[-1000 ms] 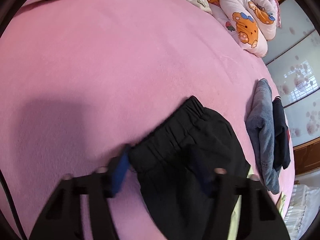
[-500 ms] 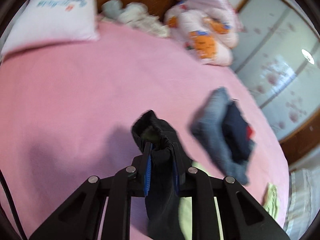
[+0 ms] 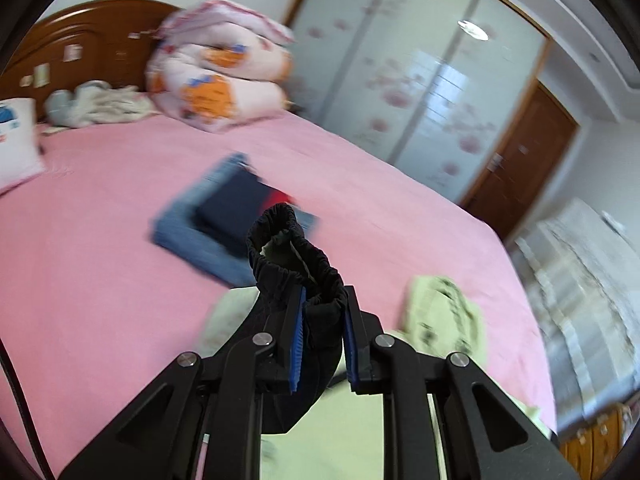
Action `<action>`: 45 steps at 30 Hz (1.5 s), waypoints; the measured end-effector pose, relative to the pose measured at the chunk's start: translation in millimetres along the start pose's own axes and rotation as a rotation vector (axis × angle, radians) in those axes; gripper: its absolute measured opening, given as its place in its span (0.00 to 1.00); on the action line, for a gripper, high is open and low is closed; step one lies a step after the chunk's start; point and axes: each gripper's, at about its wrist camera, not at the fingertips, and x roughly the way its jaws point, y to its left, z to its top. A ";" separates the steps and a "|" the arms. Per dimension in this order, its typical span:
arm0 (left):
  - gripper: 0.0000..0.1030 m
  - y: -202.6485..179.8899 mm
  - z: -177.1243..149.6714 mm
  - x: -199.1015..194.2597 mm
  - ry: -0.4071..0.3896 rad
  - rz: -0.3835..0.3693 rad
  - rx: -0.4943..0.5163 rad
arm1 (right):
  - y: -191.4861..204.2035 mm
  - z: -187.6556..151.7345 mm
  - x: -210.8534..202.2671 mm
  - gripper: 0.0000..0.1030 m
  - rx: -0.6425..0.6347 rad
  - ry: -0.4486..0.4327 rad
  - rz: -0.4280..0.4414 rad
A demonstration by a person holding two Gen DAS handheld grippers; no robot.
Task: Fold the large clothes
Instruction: 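Lift the black cuff with the left tool and carry it across the jacket body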
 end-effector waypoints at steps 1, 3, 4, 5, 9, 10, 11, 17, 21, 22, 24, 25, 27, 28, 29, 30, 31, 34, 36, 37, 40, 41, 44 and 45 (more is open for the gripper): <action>0.14 -17.7 -6.6 6.8 0.020 -0.013 0.015 | -13.5 -0.8 -2.7 0.86 0.019 -0.007 -0.004; 0.14 -49.1 -21.2 20.4 0.055 -0.038 0.040 | -40.6 -5.2 -7.7 0.86 0.062 -0.022 -0.022; 0.14 -55.5 -28.5 23.6 0.069 -0.049 0.048 | -52.0 -6.8 -9.0 0.86 0.081 -0.025 -0.031; 0.14 -68.1 -38.8 28.2 0.088 -0.060 0.059 | -63.7 -9.1 -9.6 0.86 0.101 -0.029 -0.041; 0.14 -111.9 -77.7 52.5 0.169 -0.071 0.123 | -108.1 -20.8 -10.0 0.86 0.192 -0.032 -0.066; 0.15 -117.8 -83.9 59.2 0.187 -0.071 0.135 | -113.9 -24.4 -10.2 0.86 0.208 -0.031 -0.070; 0.15 -123.6 -89.5 67.1 0.208 -0.075 0.147 | -126.4 -27.7 -9.4 0.86 0.243 -0.028 -0.074; 0.16 -144.0 -137.8 107.8 0.396 -0.067 0.237 | -167.4 -43.7 -3.0 0.86 0.386 -0.002 -0.063; 0.50 -147.2 -158.3 120.2 0.518 -0.081 0.222 | -180.8 -49.2 3.4 0.86 0.485 0.024 -0.013; 0.62 -146.9 -160.1 122.0 0.542 -0.074 0.213 | -183.6 -50.1 6.9 0.86 0.508 0.035 0.007; 0.66 -142.8 -162.9 118.9 0.550 -0.063 0.199 | -184.1 -48.9 12.6 0.86 0.528 0.052 0.034; 0.68 -140.0 -162.2 115.4 0.548 -0.058 0.188 | -184.3 -48.0 15.1 0.86 0.533 0.060 0.048; 0.78 -129.3 -157.9 110.1 0.562 -0.034 0.172 | -183.3 -45.6 19.3 0.86 0.541 0.072 0.071; 0.80 -123.7 -153.8 106.2 0.569 -0.020 0.170 | -182.4 -43.8 21.8 0.86 0.547 0.078 0.092; 0.80 -117.0 -150.6 102.5 0.574 -0.003 0.169 | -180.5 -40.6 25.5 0.86 0.558 0.083 0.121; 0.80 -108.3 -146.0 97.4 0.577 0.018 0.169 | -178.9 -37.8 28.6 0.86 0.576 0.085 0.145; 0.80 -99.4 -141.9 92.6 0.579 0.038 0.168 | -177.2 -35.5 31.6 0.86 0.603 0.087 0.167; 0.80 -73.7 -136.0 82.4 0.589 0.102 0.164 | -167.0 -25.3 43.3 0.82 0.667 0.101 0.246; 0.80 -54.4 -133.9 76.5 0.598 0.141 0.153 | -151.5 -14.0 57.6 0.78 0.688 0.132 0.299; 0.80 -43.6 -133.1 73.3 0.603 0.160 0.144 | -144.3 -9.5 64.0 0.75 0.703 0.149 0.324; 0.80 -11.5 -134.5 66.1 0.625 0.216 0.109 | -125.0 1.8 84.8 0.67 0.761 0.199 0.390; 0.80 -1.3 -135.9 63.9 0.631 0.232 0.098 | -119.8 4.3 89.8 0.66 0.769 0.212 0.399; 0.80 26.5 -140.8 59.2 0.654 0.267 0.062 | -101.6 16.2 106.6 0.62 0.765 0.257 0.383; 0.80 35.2 -143.4 59.3 0.662 0.277 0.054 | -98.7 18.9 110.4 0.62 0.774 0.263 0.376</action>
